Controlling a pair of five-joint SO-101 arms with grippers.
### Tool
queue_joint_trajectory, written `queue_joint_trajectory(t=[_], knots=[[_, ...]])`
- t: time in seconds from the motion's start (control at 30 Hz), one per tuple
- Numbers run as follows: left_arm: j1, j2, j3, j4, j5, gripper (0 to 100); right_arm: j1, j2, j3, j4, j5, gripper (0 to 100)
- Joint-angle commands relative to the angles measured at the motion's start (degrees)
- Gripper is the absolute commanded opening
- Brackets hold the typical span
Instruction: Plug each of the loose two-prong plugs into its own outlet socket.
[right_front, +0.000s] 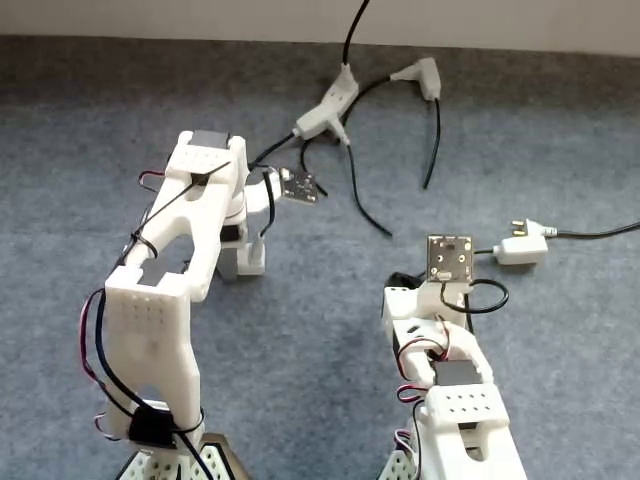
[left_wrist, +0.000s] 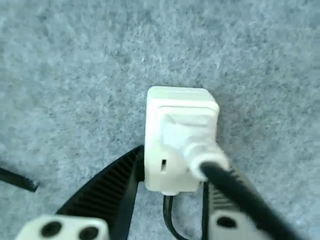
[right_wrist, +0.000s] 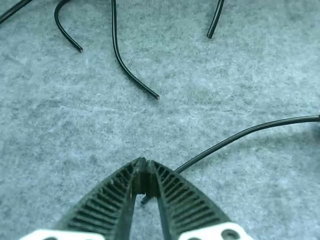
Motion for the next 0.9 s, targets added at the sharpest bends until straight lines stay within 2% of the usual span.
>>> queue_joint_trajectory(t=[0.0, 0.1, 0.17, 0.27, 0.4, 0.57, 0.63, 0.73, 0.87], knots=[[0.57, -0.66, -3.21, -0.35, -0.09, 9, -0.48, -0.75, -0.40, -1.27, 0.70, 0.8], [0.75, -0.66, -3.65, -0.53, 0.00, 8, -0.48, -0.75, -0.40, -1.27, 0.70, 0.8], [1.89, -0.84, -4.00, -1.05, 2.81, 8, -0.48, -0.75, -0.40, -1.27, 0.70, 0.8], [2.95, -0.92, -10.86, -4.31, 14.86, 8, -0.48, -0.75, -0.40, -1.27, 0.70, 0.8], [2.86, -0.48, -26.68, -8.44, 33.32, 8, -0.48, -0.75, -0.40, -1.27, 0.70, 0.8], [3.12, -0.31, -40.75, -14.86, 50.29, 8, -0.48, -0.75, -0.40, -1.27, 0.70, 0.8], [3.12, -0.31, -41.63, -19.60, 52.75, 8, -0.48, -0.75, -0.40, -1.27, 0.70, 0.8], [2.77, -0.04, -41.36, -28.04, 52.48, 8, -0.48, -0.75, -0.40, -1.27, 0.70, 0.8], [2.95, 5.05, -41.71, -36.92, 46.07, 8, -0.48, -0.75, -0.40, -1.27, 0.70, 0.8]])
